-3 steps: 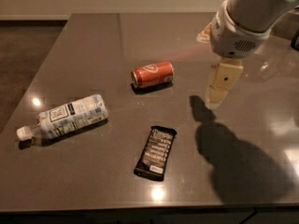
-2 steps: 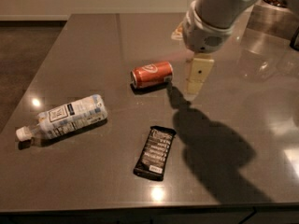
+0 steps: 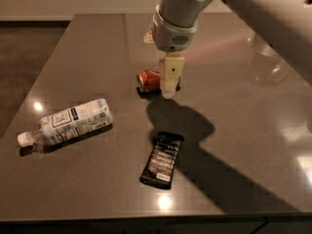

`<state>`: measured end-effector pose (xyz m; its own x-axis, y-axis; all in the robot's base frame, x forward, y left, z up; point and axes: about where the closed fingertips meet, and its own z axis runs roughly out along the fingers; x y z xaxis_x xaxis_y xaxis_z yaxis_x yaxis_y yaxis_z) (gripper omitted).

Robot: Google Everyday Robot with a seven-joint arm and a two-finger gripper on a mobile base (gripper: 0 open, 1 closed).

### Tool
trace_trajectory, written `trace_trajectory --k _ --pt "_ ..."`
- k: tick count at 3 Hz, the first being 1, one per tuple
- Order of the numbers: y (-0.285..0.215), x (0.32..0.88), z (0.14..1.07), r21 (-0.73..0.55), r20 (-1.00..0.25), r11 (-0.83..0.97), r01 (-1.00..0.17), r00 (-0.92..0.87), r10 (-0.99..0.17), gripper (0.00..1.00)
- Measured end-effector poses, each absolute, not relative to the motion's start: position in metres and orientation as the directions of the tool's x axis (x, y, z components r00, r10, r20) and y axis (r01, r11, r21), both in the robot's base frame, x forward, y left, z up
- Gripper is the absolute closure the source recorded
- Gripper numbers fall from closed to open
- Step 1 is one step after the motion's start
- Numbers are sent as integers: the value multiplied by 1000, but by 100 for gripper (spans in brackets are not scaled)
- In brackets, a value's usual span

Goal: Place coke can upright

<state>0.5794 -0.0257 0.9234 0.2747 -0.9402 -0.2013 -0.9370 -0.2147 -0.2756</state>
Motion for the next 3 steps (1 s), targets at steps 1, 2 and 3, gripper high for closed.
trace_trajectory --k 1,2,3 --pt "3 590 904 -243 -172 -273 -931 318 -932 0" --pt "19 598 879 -205 -116 -310 -928 338 -934 0" --pt "18 608 860 -161 -70 -311 -937 325 -943 0"
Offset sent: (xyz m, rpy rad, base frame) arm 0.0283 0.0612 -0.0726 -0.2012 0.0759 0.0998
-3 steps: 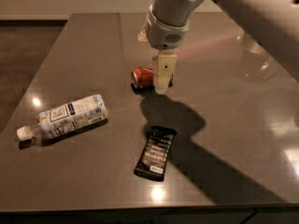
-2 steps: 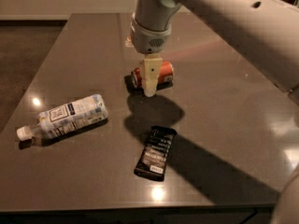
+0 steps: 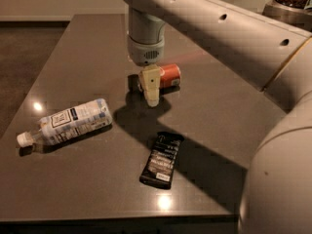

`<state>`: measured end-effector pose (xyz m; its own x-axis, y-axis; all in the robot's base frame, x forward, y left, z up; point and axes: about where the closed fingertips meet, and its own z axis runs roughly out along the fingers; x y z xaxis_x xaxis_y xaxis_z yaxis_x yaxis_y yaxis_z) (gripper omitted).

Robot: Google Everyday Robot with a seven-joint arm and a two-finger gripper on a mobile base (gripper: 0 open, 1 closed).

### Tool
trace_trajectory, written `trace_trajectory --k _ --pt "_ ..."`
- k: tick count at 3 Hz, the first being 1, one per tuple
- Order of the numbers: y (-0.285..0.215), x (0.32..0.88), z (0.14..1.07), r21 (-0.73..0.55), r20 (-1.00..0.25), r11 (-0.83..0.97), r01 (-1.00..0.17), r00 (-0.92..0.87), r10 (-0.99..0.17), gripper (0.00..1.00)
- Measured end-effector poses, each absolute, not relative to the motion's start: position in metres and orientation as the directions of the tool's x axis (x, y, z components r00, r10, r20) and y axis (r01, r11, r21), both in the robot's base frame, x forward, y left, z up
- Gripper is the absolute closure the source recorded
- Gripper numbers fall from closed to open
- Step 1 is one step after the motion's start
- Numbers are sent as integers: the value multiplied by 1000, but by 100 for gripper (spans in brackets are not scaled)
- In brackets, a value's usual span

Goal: Place coke can upright

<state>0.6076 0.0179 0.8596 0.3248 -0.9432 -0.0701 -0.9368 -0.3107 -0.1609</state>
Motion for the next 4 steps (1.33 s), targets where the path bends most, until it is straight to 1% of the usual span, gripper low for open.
trace_trajectory --k 1,2,4 --pt "10 615 846 -129 -35 -306 -943 313 -949 0" --pt "3 622 841 -105 -17 -303 -947 306 -952 15" --pt "0 634 861 -99 -47 -303 -948 309 -950 62"
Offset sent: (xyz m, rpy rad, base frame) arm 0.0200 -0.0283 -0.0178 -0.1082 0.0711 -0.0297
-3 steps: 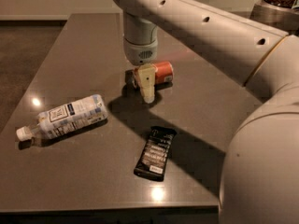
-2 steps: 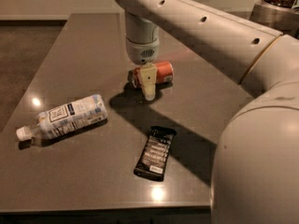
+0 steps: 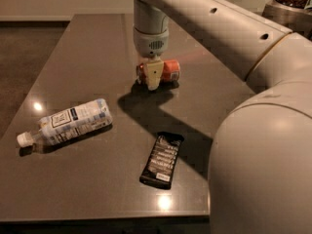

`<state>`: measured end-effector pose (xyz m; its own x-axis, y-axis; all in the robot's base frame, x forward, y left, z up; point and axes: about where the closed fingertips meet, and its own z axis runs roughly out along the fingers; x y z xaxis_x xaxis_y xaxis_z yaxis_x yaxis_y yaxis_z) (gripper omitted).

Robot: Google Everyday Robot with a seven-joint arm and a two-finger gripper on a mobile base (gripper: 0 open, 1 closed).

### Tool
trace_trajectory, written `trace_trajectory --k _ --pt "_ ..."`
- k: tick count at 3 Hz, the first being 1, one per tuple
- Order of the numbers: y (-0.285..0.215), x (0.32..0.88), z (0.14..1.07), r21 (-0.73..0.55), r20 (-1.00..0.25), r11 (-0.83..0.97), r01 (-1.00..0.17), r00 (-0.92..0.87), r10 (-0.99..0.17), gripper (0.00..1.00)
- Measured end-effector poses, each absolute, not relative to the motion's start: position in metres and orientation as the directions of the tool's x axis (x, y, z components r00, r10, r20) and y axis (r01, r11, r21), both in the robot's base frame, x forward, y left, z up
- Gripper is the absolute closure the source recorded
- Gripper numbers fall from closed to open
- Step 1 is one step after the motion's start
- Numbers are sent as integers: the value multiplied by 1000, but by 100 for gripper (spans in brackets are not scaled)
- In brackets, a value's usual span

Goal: Place coke can upright

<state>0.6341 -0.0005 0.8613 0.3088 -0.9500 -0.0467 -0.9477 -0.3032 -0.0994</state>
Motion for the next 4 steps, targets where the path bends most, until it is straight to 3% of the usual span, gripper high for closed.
trace_trajectory --k 1,2,4 --pt "2 633 880 -103 -149 -267 -958 280 -948 85" --pt "3 630 900 -85 -320 -197 -977 214 -923 100" --pt "13 630 933 48 -688 -16 -999 -21 -725 100"
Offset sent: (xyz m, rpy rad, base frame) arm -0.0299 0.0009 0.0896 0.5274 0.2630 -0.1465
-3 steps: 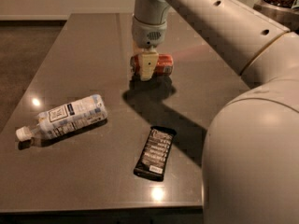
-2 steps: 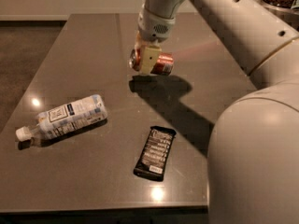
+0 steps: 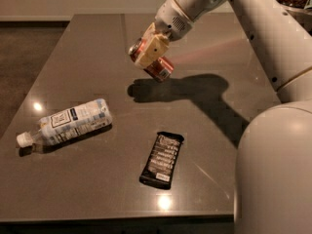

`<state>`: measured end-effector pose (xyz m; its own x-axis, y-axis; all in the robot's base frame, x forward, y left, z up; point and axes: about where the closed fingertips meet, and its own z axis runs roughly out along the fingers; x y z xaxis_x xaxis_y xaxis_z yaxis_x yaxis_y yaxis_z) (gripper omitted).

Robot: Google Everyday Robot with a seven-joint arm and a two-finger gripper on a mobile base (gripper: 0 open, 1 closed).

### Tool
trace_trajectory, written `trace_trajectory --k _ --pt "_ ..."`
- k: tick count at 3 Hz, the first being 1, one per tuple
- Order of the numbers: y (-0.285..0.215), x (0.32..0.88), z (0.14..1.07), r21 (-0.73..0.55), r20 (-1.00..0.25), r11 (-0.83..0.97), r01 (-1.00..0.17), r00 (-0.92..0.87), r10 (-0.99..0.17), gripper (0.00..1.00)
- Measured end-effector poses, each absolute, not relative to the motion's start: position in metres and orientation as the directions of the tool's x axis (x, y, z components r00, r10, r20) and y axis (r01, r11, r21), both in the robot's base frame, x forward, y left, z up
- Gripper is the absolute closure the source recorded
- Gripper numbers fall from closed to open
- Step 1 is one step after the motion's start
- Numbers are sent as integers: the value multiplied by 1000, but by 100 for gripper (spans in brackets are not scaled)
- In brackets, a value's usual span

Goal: Place coke can upright

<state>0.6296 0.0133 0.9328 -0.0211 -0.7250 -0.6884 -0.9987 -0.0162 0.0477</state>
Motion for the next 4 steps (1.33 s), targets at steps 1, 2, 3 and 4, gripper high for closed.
trace_trajectory --k 1,2,3,4 --pt "16 631 947 100 -789 65 -993 -119 -603 100" --pt "18 625 946 146 -846 187 -971 -221 -485 100" --pt "23 628 935 176 -876 269 -947 -276 -396 100" --pt "28 636 930 174 -921 319 -932 -269 -282 100"
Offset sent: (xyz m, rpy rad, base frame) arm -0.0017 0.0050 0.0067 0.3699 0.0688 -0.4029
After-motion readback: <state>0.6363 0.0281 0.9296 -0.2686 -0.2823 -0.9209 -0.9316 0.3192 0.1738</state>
